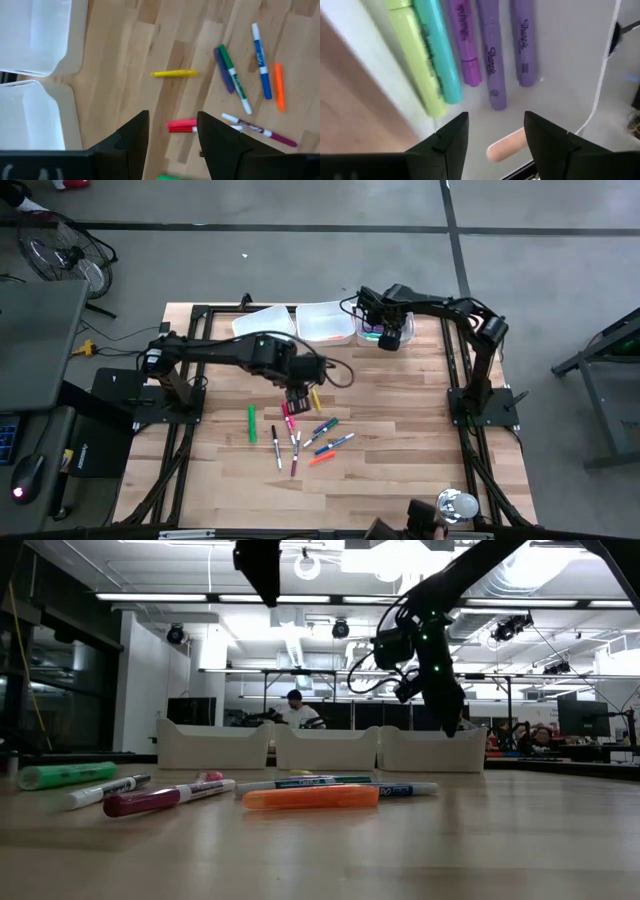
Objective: Pick & Place Markers
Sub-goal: Put the green highlighter pen into the right white bin
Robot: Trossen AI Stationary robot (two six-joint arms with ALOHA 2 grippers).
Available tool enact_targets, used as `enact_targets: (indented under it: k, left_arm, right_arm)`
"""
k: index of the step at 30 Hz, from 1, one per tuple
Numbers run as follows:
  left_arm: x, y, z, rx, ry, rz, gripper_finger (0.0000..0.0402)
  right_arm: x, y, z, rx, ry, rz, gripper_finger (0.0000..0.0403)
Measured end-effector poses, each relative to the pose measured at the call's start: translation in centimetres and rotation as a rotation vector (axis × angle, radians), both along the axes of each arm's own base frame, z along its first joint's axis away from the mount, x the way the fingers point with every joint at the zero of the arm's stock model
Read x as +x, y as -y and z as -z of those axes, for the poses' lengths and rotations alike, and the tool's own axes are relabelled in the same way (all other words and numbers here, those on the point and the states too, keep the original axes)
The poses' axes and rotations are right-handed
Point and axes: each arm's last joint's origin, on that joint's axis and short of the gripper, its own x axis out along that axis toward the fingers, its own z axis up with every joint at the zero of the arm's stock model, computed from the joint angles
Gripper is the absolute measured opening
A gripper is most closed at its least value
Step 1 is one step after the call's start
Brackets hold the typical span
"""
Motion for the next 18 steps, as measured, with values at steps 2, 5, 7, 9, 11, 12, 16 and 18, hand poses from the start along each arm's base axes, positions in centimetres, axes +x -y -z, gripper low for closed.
enact_targets:
  k: [2,5,7,9,11,12,16,18]
  left_arm:
    - [-0.1,0.6,0.0,0.001,0.006,-0.012,0.0161]
    - [-0.3,1.5,0.0,0.004,0.0,-0.032,0.0161]
    - [-0.5,2.1,0.2,0.005,-0.007,-0.053,0.0161]
    - [-0.6,2.6,1.2,0.005,-0.028,-0.09,0.0161]
    - [-1.0,3.0,2.8,0.008,-0.075,-0.146,0.0161]
    - [-1.4,3.3,3.6,0.003,-0.092,-0.174,0.0161]
    - [-4.1,3.8,5.7,-0.052,-0.093,-0.314,0.0161]
    - [-5.6,4.0,7.0,-0.099,-0.093,-0.399,0.0161]
  right_arm:
    - [0.1,-0.3,-0.3,0.002,0.017,0.012,0.018]
    - [0.2,-0.7,-0.9,-0.001,0.053,0.016,0.0181]
    - [0.3,-1.0,-1.4,-0.013,0.07,0.01,0.0181]
    - [0.2,-1.3,-2.0,-0.027,0.089,0.003,0.0181]
    - [0.2,-1.6,-2.7,-0.039,0.106,-0.001,0.0181]
    - [0.1,-1.7,-3.0,-0.044,0.117,0.0,0.0181]
    - [-0.3,-2.2,-4.4,-0.068,0.155,-0.007,0.0181]
    - [-0.3,-2.5,-5.0,-0.079,0.171,-0.012,0.0181]
